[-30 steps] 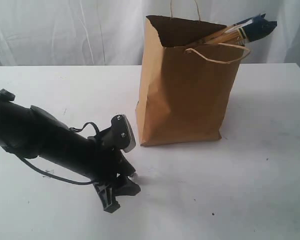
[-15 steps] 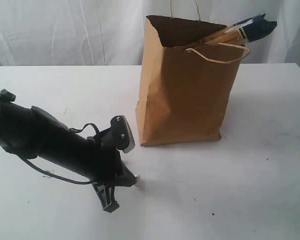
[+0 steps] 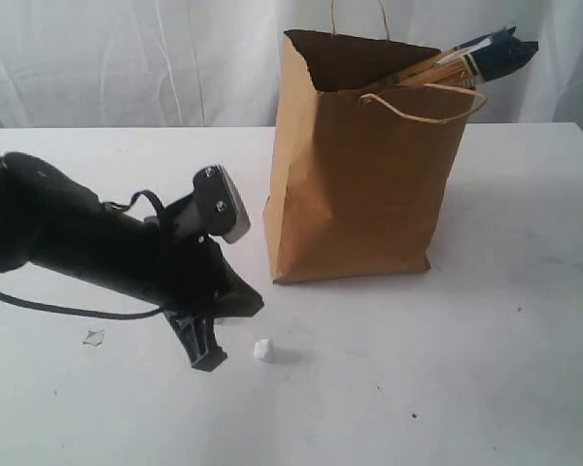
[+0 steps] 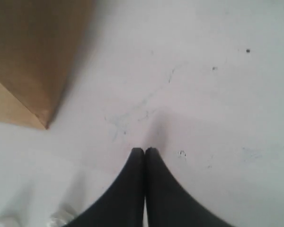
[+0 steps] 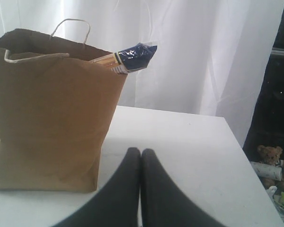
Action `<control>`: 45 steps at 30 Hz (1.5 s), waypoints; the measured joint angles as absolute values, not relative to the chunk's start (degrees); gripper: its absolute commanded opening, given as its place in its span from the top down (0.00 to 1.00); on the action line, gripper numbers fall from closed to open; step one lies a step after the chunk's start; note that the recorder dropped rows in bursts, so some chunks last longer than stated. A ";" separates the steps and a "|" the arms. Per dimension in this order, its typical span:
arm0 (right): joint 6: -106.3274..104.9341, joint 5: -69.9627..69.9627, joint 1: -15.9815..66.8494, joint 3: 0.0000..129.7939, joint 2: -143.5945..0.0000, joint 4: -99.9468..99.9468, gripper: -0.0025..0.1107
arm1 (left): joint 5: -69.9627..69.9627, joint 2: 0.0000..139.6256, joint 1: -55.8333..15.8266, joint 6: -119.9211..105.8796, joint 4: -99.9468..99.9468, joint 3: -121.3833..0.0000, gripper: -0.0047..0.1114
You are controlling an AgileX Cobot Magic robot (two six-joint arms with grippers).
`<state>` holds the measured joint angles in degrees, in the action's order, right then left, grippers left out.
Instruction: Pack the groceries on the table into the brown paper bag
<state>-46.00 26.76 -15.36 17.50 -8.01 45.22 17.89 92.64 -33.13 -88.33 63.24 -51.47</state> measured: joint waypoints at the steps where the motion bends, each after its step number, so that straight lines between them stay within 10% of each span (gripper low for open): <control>1: -46.00 26.76 -15.36 17.50 -8.01 45.22 0.98 | 18.14 90.87 -33.13 -87.59 62.97 -51.47 0.96; 8: -46.00 26.76 -15.36 17.50 -8.01 45.22 0.98 | 18.26 85.22 -33.13 -86.20 62.65 -51.47 0.91; 18: -46.00 26.76 -15.36 17.50 -8.01 45.22 0.98 | 21.73 98.20 -33.13 -90.34 63.60 -51.47 0.45; 38: -46.00 26.76 -15.36 17.50 -8.01 45.22 0.98 | 19.12 108.31 -33.27 -112.20 78.94 -51.47 0.47; 45: -46.00 26.76 -15.36 17.50 -8.01 45.22 0.98 | 18.26 108.31 -33.27 -112.20 79.19 -51.57 0.86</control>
